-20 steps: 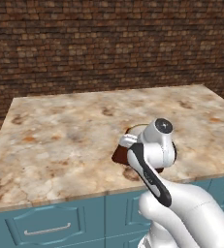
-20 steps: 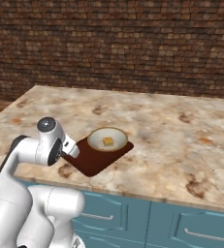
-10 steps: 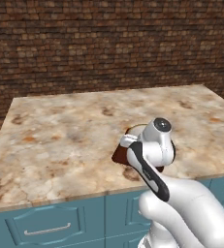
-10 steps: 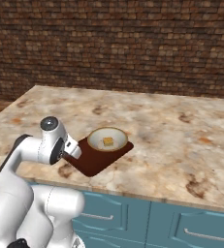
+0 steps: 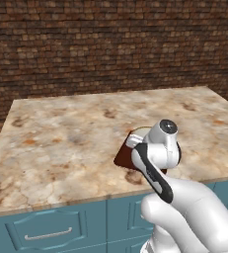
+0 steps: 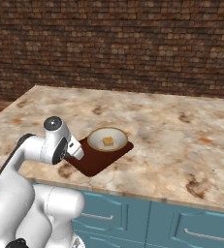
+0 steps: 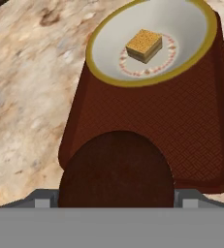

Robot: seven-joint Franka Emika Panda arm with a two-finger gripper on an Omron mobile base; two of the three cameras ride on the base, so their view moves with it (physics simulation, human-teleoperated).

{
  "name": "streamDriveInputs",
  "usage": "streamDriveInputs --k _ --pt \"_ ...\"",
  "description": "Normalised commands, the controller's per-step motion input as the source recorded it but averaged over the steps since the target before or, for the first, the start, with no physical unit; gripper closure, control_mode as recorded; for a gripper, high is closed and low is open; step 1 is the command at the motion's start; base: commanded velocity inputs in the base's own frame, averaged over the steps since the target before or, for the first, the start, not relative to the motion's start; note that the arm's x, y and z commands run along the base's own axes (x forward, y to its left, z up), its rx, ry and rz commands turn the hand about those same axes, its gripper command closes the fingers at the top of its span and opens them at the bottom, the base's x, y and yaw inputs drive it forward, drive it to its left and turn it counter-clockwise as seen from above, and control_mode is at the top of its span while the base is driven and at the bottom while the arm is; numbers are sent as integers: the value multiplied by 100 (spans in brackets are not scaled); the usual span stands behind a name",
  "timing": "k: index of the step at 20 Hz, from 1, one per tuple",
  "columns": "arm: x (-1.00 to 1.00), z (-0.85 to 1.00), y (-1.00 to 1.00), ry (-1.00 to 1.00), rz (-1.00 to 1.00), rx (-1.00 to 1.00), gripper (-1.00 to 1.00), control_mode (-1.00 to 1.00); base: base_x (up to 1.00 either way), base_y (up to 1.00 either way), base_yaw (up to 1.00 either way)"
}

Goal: Place the bowl with cake and the cupcake onto the tray.

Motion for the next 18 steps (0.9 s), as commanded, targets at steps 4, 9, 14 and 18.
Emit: streamDriveInputs --k 4,9,14,18 --pt "-22 0 -36 -7 -14 8 100 -100 0 0 0" --pt "-27 -11 -27 0 -16 5 100 -100 0 0 0" --pt "-23 -13 -7 3 -17 3 100 -100 0 0 0" --pt "9 -22 -4 0 -14 2 100 -100 0 0 0"
